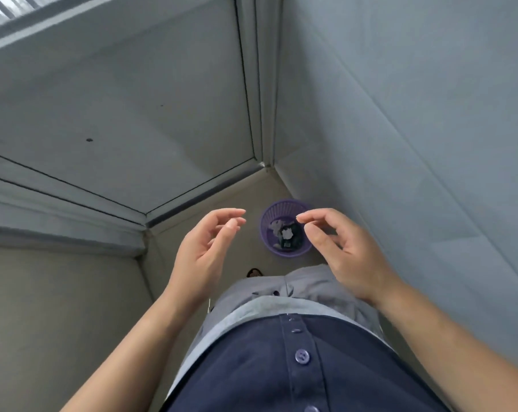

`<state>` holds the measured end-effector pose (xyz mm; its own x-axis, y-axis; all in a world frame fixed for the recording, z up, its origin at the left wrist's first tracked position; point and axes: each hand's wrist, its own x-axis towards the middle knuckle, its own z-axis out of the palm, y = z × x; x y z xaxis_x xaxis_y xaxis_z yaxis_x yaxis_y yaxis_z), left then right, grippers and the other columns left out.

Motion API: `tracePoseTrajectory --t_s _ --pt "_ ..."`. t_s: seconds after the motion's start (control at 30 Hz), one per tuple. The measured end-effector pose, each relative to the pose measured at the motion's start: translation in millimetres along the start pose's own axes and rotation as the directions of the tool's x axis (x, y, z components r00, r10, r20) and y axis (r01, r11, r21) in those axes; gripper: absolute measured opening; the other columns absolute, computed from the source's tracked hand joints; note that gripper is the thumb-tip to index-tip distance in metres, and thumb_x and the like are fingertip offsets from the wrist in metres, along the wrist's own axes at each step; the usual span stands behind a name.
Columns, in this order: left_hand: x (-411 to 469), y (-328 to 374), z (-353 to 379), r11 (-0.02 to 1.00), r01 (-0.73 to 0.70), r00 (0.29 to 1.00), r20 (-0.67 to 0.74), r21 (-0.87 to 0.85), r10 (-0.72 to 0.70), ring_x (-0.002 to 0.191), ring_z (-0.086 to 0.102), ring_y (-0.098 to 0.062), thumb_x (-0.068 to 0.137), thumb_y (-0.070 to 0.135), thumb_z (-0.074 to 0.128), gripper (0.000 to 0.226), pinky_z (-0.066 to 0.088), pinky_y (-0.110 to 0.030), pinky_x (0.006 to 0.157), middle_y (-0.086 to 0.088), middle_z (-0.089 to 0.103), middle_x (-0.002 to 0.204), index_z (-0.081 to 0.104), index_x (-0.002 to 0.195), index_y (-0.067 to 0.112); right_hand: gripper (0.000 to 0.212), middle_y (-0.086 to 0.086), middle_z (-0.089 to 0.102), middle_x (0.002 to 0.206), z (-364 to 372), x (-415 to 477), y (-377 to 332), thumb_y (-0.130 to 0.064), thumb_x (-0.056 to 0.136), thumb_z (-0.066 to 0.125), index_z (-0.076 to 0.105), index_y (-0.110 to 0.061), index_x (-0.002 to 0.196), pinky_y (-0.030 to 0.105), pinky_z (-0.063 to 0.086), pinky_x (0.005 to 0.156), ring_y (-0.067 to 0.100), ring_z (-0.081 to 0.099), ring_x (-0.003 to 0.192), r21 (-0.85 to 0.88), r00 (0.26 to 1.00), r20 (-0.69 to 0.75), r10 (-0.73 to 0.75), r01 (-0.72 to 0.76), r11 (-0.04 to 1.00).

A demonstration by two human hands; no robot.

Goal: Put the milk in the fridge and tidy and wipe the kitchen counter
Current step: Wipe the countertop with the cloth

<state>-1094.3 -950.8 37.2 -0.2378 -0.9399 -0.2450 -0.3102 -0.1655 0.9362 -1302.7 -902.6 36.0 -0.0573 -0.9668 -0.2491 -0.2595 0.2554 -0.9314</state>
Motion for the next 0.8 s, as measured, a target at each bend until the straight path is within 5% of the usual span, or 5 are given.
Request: tracePoseTrajectory --t_s 0.17,0.33,0.57,0.8 --pt "-54 -7 14 0.999 0.038 0.980 -0.192 -0.033 -0.044 0.094 0.062 -0.006 0.083 0.047 0.043 0.035 0.045 -0.016 0.082 0.008 0.069 0.096 0.065 0.103 0.028 0.022 -0.012 0.064 0.099 -1 -10 -6 -0.041 0.084 0.049 0.062 -0.032 0.099 0.013 0.043 0.083 0.005 0.057 0.098 -0.058 0.978 0.194 -0.071 0.084 0.995" --pt "-138 -26 37 0.978 0.133 0.882 -0.431 -0.163 -0.192 0.094 0.062 -0.004 0.086 0.041 0.045 0.030 0.041 -0.009 0.078 0.008 0.068 0.097 0.064 0.104 0.026 0.027 -0.015 0.062 0.102 18 -37 3 -0.048 0.083 0.047 0.062 -0.032 0.099 0.011 0.042 0.083 0.003 0.056 0.100 -0.110 0.876 0.465 -0.126 0.199 0.974" --pt "-283 -61 67 0.903 0.170 0.548 -0.724 -0.395 -0.420 0.089 0.061 -0.003 0.085 0.033 0.047 0.026 0.043 -0.009 0.078 0.005 0.067 0.095 0.065 0.101 0.025 0.024 -0.018 0.060 0.103 101 -99 8 -0.043 0.087 0.048 0.062 -0.028 0.099 0.018 0.044 0.086 0.000 0.055 0.100 -0.145 0.534 0.838 -0.116 0.422 0.895" --pt "-390 -94 68 0.844 0.036 0.197 -0.824 -0.535 -0.531 0.093 0.061 -0.001 0.084 0.039 0.048 0.027 0.045 -0.013 0.084 0.007 0.067 0.098 0.064 0.102 0.027 0.025 -0.017 0.063 0.103 189 -171 -9 -0.047 0.089 0.047 0.061 -0.031 0.101 0.020 0.046 0.085 0.000 0.058 0.099 -0.093 0.240 0.970 -0.041 0.519 0.850"
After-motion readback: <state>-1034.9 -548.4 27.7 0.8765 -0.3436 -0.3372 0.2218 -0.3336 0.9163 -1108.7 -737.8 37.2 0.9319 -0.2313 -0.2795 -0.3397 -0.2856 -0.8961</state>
